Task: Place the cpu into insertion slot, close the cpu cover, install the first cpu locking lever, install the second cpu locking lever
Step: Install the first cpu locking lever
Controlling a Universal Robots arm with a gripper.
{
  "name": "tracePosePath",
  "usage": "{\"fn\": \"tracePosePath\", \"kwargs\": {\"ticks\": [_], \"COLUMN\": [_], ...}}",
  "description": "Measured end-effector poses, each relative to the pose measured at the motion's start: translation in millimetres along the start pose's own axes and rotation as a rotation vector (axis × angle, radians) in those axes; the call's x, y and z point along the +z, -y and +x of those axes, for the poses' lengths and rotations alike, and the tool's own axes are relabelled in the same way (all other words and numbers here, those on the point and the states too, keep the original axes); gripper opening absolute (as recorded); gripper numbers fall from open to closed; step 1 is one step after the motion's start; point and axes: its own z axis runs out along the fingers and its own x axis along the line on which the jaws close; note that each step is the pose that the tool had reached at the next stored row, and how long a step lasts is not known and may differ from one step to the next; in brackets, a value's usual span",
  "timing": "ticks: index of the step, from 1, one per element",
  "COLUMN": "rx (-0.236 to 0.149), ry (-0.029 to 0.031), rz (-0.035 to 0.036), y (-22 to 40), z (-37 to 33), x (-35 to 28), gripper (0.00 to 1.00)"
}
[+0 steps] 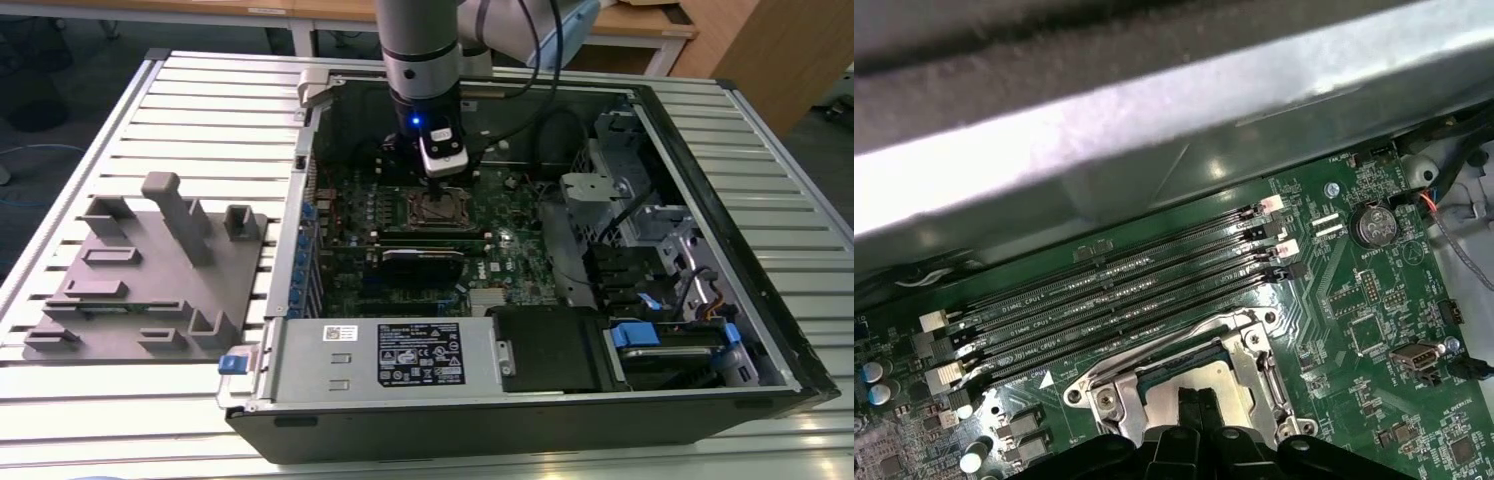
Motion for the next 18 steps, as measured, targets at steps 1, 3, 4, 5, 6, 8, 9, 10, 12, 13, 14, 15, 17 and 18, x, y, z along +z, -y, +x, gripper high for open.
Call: {"fn": "tracePosePath", "kwargs": {"ticks": [1,3,4,5,6,8,9,10,12,13,14,15,17,18], "rx": [0.0,-0.001,-0.001,-0.002,-0.002,-0.004,-0.004,-0.004,-0.004,-0.004,-0.004,-0.006,-0.028,-0.041], "ry": [-0.001,-0.0037,-0.006,-0.009,-0.0127,-0.0209,-0.0215,-0.0218,-0.0221,-0.0222,-0.0223,-0.0225,-0.0235,-0.0244], "rz": [0.0002,0.0016,0.0025,0.0035,0.0048,0.0076,0.0081,0.0081,0.0081,0.0081,0.0081,0.0077,0.0041,0.0023], "y": [-0.1,-0.2,-0.3,-0.5,-0.6,-0.6,-0.5,-0.5,-0.6,-0.6,-0.6,-0.6,-0.6,-0.6], "z": [0.0,0.1,0.2,0.3,0.3,0.4,0.5,0.5,0.4,0.4,0.4,0.5,0.5,0.5], "x": [0.2,0.6,0.8,1.1,1.3,1.7,1.6,1.6,1.7,1.7,1.7,1.8,2.2,2.3], "gripper": [0.1,0.1,0.1,0.1,0.1,0.1,0.1,0.1,0.1,0.1,0.1,0.1,0.1,0.1]}}
